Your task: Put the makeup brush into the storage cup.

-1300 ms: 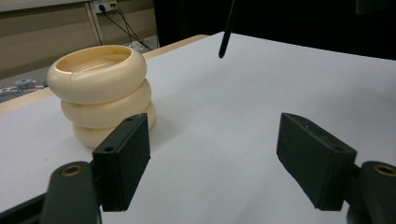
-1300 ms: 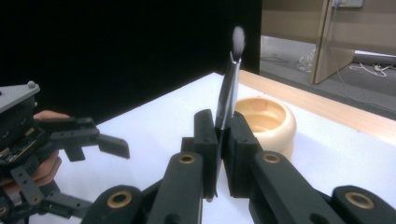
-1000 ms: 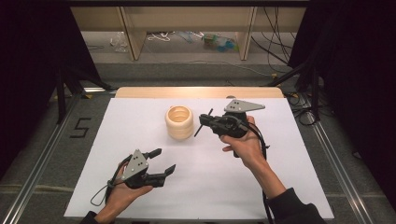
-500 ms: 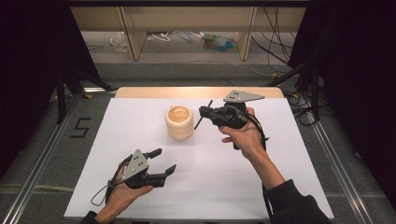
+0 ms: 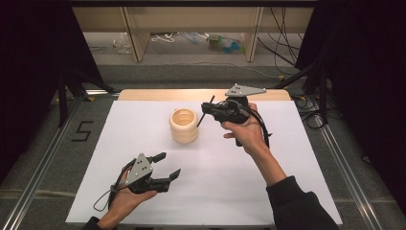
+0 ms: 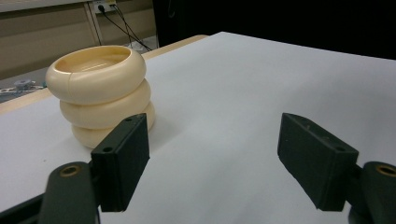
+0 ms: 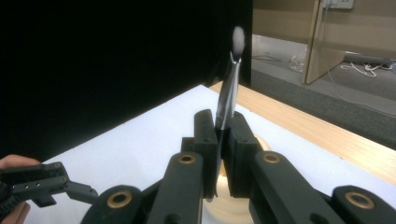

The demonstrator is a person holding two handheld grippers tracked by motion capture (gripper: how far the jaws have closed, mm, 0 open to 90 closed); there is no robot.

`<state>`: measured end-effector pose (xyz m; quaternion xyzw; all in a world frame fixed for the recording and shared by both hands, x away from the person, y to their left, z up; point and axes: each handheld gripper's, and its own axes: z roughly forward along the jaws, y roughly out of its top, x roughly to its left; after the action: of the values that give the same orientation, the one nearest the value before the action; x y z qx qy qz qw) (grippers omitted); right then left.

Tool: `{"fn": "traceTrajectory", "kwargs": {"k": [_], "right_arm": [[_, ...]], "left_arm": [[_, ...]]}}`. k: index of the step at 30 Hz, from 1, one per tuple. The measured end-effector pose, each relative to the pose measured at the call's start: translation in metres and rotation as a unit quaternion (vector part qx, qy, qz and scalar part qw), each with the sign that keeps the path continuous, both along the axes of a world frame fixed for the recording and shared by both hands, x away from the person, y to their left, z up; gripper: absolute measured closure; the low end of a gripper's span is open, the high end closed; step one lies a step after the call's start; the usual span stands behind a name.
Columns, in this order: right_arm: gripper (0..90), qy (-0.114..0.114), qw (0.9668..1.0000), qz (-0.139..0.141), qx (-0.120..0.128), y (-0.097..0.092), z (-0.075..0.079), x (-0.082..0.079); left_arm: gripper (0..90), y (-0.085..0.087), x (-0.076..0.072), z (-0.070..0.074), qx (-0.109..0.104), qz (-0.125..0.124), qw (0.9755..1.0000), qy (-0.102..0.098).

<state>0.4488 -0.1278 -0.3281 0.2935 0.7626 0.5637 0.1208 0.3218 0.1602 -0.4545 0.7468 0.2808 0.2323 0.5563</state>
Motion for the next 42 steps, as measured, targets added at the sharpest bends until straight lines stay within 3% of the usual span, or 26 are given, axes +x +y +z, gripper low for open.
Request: {"fn": "traceTrajectory", "kwargs": {"k": [31,42], "right_arm": [[85.2,0.007,0.9997,-0.014,-0.017,0.030,-0.002,0.032],[85.2,0.012,0.9995,-0.019,-0.020,0.040,-0.008,0.042]], "left_arm": [[25.0,0.001,-0.001,0.002,-0.012,-0.001,0.9999,-0.007],[24.9,0.000,-0.001,0.002,-0.006,-0.003,1.0000,-0.006]]}}
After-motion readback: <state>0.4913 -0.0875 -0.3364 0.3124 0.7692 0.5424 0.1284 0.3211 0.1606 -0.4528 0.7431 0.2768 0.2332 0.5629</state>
